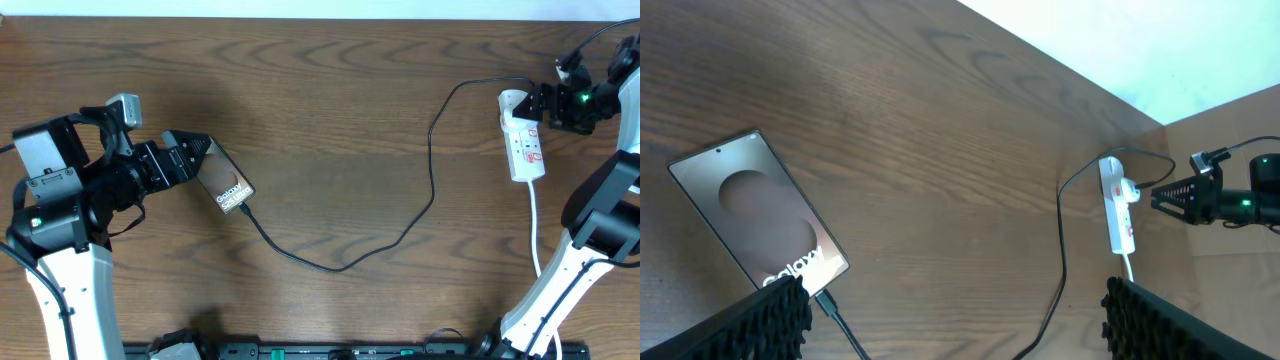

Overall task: Plug charger to phone and switch on socket
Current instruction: 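Press down the power strip switch beside the charger with the right gripper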

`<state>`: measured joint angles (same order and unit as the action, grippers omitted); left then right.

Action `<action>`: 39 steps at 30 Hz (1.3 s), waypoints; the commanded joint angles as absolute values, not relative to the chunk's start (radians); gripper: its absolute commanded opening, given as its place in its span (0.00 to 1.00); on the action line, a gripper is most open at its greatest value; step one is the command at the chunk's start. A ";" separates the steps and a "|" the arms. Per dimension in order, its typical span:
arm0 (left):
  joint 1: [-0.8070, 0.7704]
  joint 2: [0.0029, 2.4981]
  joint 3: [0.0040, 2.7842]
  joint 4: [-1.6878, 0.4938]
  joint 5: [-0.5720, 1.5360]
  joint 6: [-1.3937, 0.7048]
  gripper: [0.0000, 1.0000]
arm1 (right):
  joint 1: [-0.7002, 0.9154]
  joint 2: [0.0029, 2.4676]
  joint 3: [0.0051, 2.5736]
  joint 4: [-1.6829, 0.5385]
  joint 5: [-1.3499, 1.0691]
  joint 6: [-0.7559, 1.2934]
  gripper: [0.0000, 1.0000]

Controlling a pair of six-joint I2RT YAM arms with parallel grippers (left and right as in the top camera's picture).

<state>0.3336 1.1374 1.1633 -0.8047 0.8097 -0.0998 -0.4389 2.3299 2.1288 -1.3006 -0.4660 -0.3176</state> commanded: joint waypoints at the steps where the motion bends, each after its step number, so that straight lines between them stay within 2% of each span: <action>1: 0.336 1.137 1.178 -0.808 0.819 -0.082 0.92 | -0.431 2.327 2.130 -1.298 -0.466 -0.302 0.96; 39: 0.336 1.137 1.177 -0.812 0.819 -0.082 0.93 | -0.383 2.365 2.049 -1.210 -0.473 -0.254 0.99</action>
<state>0.3336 1.1370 1.1633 -0.8082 0.8097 -0.0998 -0.4026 2.3585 2.0560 -1.2125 -0.4603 -0.2676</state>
